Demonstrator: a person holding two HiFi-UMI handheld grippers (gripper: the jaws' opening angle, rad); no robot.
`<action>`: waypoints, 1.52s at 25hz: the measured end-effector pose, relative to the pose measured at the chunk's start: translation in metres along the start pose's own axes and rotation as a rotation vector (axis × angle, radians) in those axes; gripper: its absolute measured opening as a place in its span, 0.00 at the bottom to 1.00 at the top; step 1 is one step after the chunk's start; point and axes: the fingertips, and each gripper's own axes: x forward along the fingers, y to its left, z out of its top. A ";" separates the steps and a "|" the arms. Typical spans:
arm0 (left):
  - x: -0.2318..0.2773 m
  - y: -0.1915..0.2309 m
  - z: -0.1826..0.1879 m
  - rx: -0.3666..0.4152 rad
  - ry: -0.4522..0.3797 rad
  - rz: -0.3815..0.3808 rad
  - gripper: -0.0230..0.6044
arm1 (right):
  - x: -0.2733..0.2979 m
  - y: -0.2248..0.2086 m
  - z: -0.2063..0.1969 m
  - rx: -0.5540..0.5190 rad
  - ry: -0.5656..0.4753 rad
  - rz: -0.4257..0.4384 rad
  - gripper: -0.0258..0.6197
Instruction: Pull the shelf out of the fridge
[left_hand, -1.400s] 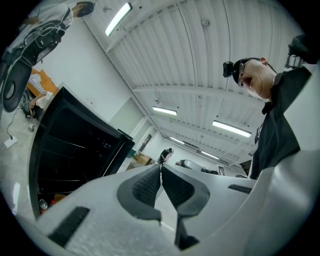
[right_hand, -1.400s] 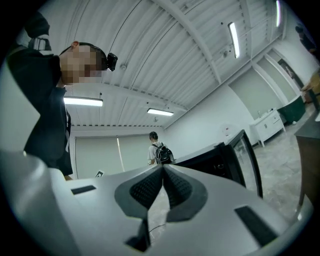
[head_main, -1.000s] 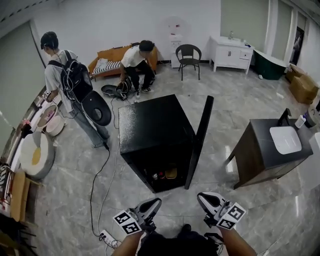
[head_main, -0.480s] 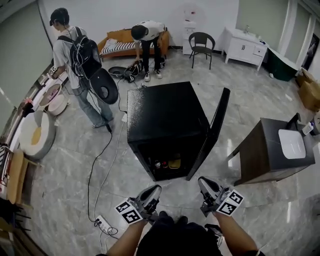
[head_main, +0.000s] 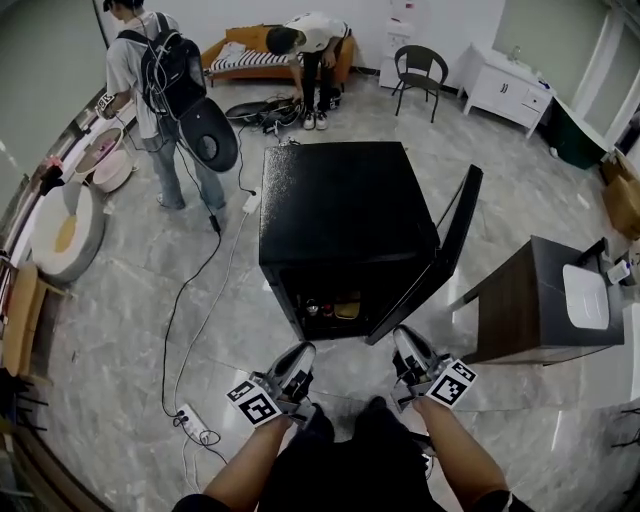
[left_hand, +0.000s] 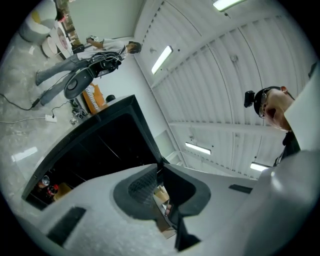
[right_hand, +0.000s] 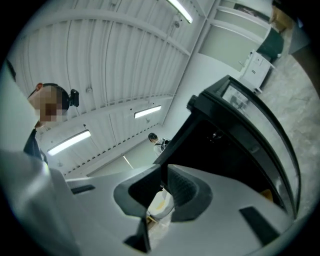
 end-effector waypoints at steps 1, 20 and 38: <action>0.003 0.004 -0.001 -0.016 -0.012 0.011 0.09 | 0.002 -0.009 0.000 0.026 0.000 -0.004 0.09; 0.061 0.104 -0.036 -0.272 -0.344 0.217 0.16 | 0.049 -0.141 -0.012 0.393 -0.016 0.007 0.16; 0.045 0.246 -0.047 -0.448 -0.384 0.346 0.21 | 0.077 -0.225 -0.076 0.538 -0.212 -0.144 0.18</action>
